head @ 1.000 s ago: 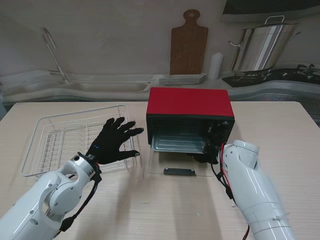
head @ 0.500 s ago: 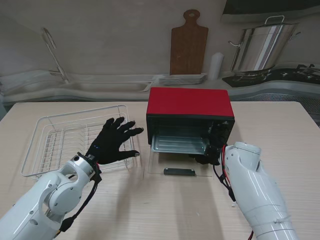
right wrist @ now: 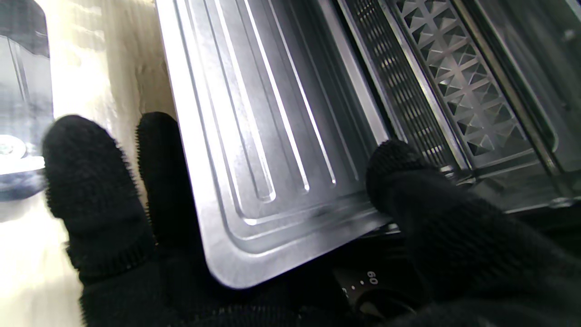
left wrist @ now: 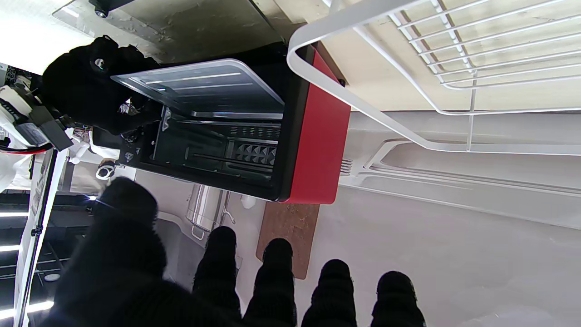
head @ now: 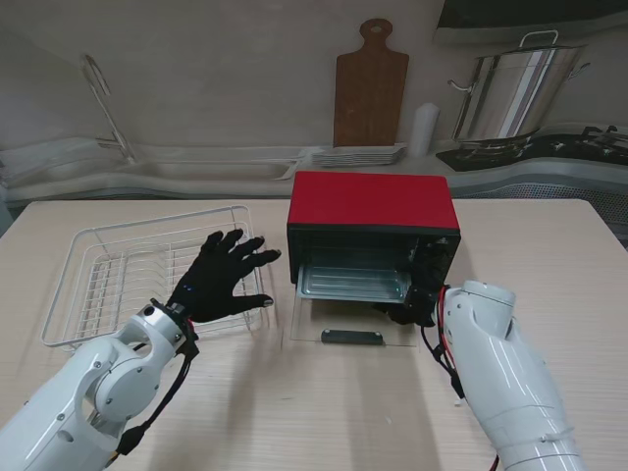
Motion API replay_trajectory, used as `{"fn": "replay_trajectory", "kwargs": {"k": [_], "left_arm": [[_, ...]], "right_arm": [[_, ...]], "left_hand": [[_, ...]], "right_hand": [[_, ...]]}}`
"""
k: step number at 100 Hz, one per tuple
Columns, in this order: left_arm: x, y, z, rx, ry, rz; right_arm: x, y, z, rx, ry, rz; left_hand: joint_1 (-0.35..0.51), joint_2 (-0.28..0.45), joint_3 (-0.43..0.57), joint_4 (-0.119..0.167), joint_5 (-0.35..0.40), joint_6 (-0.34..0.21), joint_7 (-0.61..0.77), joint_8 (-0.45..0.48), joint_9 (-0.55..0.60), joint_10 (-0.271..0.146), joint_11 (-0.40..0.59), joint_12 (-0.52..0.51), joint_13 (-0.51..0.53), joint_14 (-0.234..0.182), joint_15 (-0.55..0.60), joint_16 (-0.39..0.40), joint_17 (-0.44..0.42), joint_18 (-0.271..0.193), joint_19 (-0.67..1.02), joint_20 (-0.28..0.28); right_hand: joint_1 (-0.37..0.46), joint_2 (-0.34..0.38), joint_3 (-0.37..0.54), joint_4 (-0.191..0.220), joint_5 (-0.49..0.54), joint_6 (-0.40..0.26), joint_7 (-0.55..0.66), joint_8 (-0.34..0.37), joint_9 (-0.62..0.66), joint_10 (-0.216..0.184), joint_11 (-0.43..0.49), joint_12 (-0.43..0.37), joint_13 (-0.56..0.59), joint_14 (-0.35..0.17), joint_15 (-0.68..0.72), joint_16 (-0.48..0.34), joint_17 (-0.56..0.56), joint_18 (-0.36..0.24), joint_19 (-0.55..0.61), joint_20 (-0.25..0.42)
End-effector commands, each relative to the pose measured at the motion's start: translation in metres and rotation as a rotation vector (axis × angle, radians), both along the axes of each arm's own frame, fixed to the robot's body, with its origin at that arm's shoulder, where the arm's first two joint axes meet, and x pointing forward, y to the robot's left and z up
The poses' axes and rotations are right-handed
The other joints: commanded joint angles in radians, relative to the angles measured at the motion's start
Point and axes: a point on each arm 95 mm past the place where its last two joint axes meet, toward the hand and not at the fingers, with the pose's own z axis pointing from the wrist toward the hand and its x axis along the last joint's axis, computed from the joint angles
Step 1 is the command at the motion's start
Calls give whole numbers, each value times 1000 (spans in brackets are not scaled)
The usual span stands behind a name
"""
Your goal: Slide the trays into the oven
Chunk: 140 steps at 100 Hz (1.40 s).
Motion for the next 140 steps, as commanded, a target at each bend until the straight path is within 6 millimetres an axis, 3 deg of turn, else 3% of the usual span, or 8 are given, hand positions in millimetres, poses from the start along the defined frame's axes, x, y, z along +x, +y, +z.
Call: {"fn": "replay_trajectory", "kwargs": {"k": [1, 74, 140], "left_arm": [[-3, -3, 1, -4, 7, -6], [-3, -3, 1, -6, 4, -9], [-4, -3, 2, -12, -2, -6]], "right_arm": [[-13, 0, -20, -3, 45, 16], [-31, -16, -23, -12, 14, 17], [-44, -31, -23, 4, -3, 27]], "left_hand": [[6, 39, -29, 37, -16, 17, -5, 4, -33, -8, -4, -8, -28, -24, -12, -9, -10, -21, -47, -11], [5, 40, -31, 37, -12, 16, -1, 8, -31, -6, -4, -8, -28, -24, -11, -10, -10, -20, -47, -10], [5, 39, -30, 37, -15, 19, -4, 7, -34, -10, -5, -9, -29, -24, -12, -10, -10, -20, -47, -11]], "right_hand": [[-14, -19, -4, 34, 12, 13, -12, -16, 30, 65, -5, -15, 51, 34, 20, 6, -23, 95, 47, -24], [-19, -14, -10, 37, -4, 9, -14, -21, 5, 63, -22, -19, 30, 37, -2, -8, -35, 99, 46, -49], [-17, -15, -6, 36, 49, 61, -41, -49, 44, 80, -30, -25, 57, 39, 11, -7, -21, 89, 62, -58]]}}
